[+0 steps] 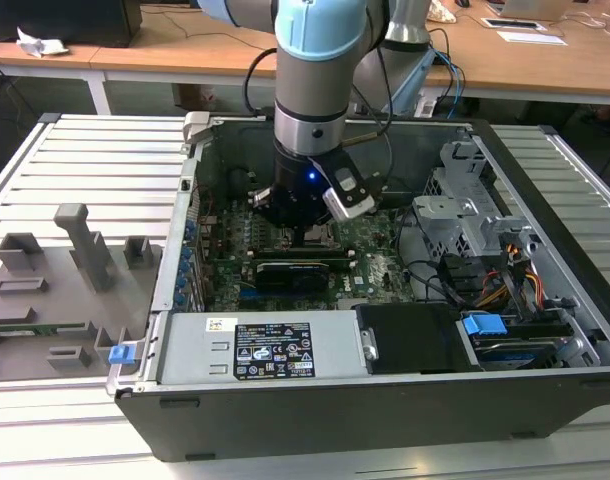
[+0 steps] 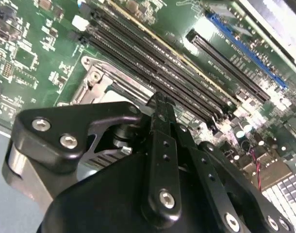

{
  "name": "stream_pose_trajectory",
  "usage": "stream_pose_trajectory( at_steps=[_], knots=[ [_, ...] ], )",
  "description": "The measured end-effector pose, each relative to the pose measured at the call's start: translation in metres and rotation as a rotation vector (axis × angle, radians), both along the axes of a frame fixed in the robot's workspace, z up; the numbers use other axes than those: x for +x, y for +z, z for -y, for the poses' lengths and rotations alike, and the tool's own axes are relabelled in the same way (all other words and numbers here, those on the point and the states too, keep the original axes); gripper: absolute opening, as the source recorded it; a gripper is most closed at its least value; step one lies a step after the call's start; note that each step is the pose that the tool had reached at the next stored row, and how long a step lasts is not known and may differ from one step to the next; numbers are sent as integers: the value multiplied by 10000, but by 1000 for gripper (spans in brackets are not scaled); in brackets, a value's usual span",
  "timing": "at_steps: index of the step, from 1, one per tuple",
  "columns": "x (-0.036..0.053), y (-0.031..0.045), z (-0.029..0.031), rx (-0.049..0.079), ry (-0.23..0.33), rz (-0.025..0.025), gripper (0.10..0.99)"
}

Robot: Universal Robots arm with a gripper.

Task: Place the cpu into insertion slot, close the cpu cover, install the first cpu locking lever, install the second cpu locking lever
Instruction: 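Install the second cpu locking lever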

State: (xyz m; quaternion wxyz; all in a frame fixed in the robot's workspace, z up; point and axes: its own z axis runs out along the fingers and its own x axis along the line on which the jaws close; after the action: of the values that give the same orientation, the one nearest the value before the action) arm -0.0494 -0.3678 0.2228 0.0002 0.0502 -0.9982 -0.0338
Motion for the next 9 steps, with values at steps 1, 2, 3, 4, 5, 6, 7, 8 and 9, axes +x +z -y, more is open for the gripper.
stream_pose_trajectory(
  at_steps=[1,2,3,4,5,6,7,8,9],
  knots=[
    [-5,-3,26,192,-2,2,106],
    [-8,-4,39,280,-3,2,106],
    [-20,-4,68,430,-3,2,106],
    [-36,-4,90,499,-5,1,106],
    [-58,-4,115,560,-4,2,106],
    [-70,-4,126,586,-3,1,106],
    [-82,-4,135,606,-3,2,106],
    [-99,-4,146,633,-3,1,106],
    [-121,-6,162,679,-3,2,106]
  ],
)
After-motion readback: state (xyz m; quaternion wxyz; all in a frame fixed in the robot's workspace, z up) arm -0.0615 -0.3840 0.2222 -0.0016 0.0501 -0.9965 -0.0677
